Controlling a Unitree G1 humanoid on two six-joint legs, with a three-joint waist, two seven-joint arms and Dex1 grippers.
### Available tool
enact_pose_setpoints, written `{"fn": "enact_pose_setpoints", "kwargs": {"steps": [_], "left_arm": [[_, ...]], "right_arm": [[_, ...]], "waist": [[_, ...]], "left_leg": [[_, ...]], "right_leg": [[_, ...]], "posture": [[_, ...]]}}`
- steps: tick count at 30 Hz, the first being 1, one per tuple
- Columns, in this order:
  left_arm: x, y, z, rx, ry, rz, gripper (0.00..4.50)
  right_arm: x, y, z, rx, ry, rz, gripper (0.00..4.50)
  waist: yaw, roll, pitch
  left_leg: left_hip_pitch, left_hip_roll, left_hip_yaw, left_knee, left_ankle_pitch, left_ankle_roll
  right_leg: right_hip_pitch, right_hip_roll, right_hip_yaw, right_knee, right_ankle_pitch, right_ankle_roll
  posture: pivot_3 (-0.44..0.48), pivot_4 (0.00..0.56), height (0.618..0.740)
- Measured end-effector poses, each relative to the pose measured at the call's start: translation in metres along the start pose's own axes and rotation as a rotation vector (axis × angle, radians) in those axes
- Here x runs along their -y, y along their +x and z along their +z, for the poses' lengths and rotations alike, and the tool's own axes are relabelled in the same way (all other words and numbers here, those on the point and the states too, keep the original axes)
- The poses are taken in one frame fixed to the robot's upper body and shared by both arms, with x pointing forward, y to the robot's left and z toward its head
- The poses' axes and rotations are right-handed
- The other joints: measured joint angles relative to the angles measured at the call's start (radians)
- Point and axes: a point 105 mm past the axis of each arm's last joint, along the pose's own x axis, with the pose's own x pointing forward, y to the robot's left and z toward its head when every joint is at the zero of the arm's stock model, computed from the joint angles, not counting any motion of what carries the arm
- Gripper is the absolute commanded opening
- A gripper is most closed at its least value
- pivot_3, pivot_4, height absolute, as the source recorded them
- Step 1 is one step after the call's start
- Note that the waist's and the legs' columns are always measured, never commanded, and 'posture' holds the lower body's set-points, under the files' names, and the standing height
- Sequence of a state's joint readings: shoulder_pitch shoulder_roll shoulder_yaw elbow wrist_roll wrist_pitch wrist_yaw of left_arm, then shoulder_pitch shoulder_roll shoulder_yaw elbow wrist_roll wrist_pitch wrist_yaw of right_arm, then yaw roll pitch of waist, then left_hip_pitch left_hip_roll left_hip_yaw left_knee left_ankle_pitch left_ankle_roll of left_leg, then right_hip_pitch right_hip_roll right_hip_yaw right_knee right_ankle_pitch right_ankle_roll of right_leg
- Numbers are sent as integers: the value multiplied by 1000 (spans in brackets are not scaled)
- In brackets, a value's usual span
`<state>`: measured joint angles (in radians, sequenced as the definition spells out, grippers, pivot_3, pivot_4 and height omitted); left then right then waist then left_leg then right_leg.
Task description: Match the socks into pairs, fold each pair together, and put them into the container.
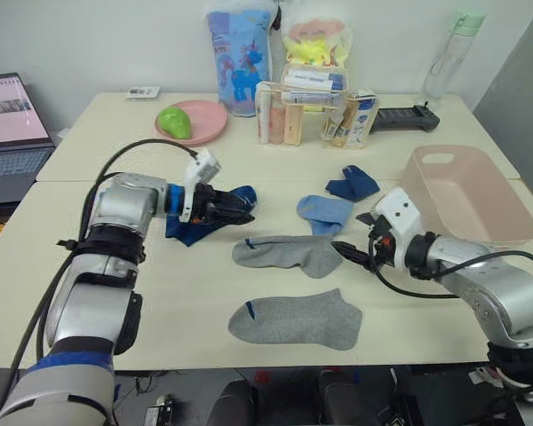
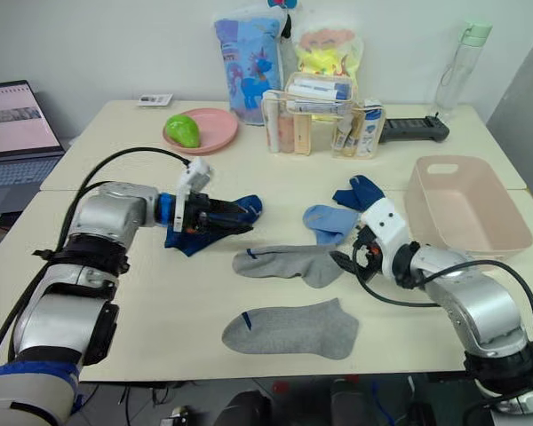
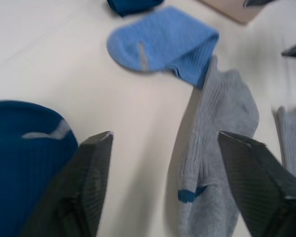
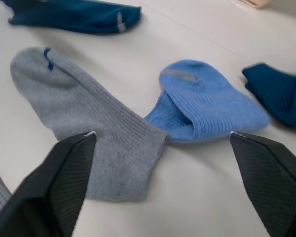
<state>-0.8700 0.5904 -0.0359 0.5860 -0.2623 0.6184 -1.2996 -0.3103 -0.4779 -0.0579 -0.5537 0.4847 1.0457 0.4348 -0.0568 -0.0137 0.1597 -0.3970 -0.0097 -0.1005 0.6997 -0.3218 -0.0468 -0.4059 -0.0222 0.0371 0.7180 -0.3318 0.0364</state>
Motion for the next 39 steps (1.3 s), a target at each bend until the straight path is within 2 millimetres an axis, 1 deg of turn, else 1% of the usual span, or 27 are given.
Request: {"fn": "enact_pose_setpoints", "kwargs": {"steps": [2, 4, 5, 7, 11, 13, 16, 18, 19, 21, 27, 31, 32, 35, 39], "left_arm": [[2, 0, -24, 6, -106, 32, 4065], [7, 1, -48, -18, -168, 56, 4065], [9, 2, -55, -28, -179, 64, 4065], [11, 4, -59, -32, -162, 94, 4065], [2, 14, -57, 17, -142, 190, 4065], [2, 15, -58, 19, -132, 203, 4065], [2, 18, -60, 0, -92, 209, 4084], [2, 19, -61, -21, -62, 205, 4084], [3, 20, -62, -33, -42, 201, 3678], [2, 20, -64, -44, -16, 207, 3191], [2, 23, -66, -56, 20, 203, 1416], [4, 26, -66, -49, 34, 188, 219], [5, 28, -66, -44, 37, 183, 29], [9, 33, -66, -21, 25, 159, 29], [15, 31, -60, 24, 27, 132, 29]], "right_arm": [[-6, 1, -13, -21, 97, -3, 4500], [-6, -1, -25, -61, 124, -32, 4500], [-5, -1, -27, -69, 132, -46, 4500], [-5, 0, -31, -70, 150, -70, 4500], [-14, 18, -54, -114, 216, -100, 4500], [-13, 23, -55, -112, 197, -122, 4500], [-6, 28, -56, -106, 163, -161, 3879], [-3, 28, -57, -114, 135, -168, 3214], [-2, 28, -57, -120, 124, -159, 2847], [-3, 26, -58, -132, 112, -134, 2162], [-8, 21, -54, -133, 87, -76, 0], [-9, 17, -51, -131, 78, -59, 0], [-9, 17, -50, -132, 80, -54, 0], [-10, 15, -50, -136, 79, -41, 0], [-9, 10, -45, -127, 61, -38, 0]], "waist": [[-1, 0, 0], [1, 0, 0], [2, 0, 0], [7, 0, 0], [14, 0, -2], [14, 0, -2], [15, 0, -3], [16, 0, -3], [16, 0, -3], [16, 0, -4], [16, 0, -4], [17, 0, -4], [17, 0, -4], [16, 0, -4], [16, 0, -4]], "left_leg": [[-1, 0, 0, 0, 1, -1], [-1, -1, 0, 0, 1, -2], [-1, -1, 0, 1, 1, -2], [-1, -1, 0, 1, 1, -2], [0, -2, 1, 0, 1, -2], [1, -2, 2, 0, 1, -2], [2, -2, 2, 0, 1, -2], [2, -3, 2, 0, 1, -2], [2, -3, 2, 0, 1, -2], [2, -3, 2, 0, 1, -2], [2, -3, 2, 0, 1, -2], [2, -3, 2, 0, 1, -2], [2, -3, 2, 0, 1, -2], [1, -2, 2, 0, 1, -2], [1, -2, 1, 0, 1, -2]], "right_leg": [[-1, 0, 0, 1, 0, 0], [-1, 0, 1, 1, 0, 0], [-1, 0, 1, 1, 0, 0], [-1, 0, 0, 1, 0, 0], [0, 0, 1, 1, 0, 0], [0, 0, 1, 1, 0, 0], [1, 0, 1, 2, 0, 0], [1, 0, 1, 2, 0, 0], [1, 0, 1, 2, 0, 0], [1, 0, 1, 1, 0, 0], [1, 0, 1, 1, 0, 0], [1, 0, 1, 1, 0, 0], [1, 0, 1, 1, 0, 0], [1, 0, 1, 1, 0, 0], [1, 0, 1, 1, 0, 0]], "posture": [[0, 150, 703], [0, 150, 703], [0, 150, 703], [0, 150, 703], [0, 150, 703], [0, 150, 703], [0, 150, 703], [0, 150, 703], [0, 150, 703], [0, 150, 703], [0, 150, 703], [0, 150, 703], [0, 150, 703], [0, 150, 703], [0, 150, 703]]}}
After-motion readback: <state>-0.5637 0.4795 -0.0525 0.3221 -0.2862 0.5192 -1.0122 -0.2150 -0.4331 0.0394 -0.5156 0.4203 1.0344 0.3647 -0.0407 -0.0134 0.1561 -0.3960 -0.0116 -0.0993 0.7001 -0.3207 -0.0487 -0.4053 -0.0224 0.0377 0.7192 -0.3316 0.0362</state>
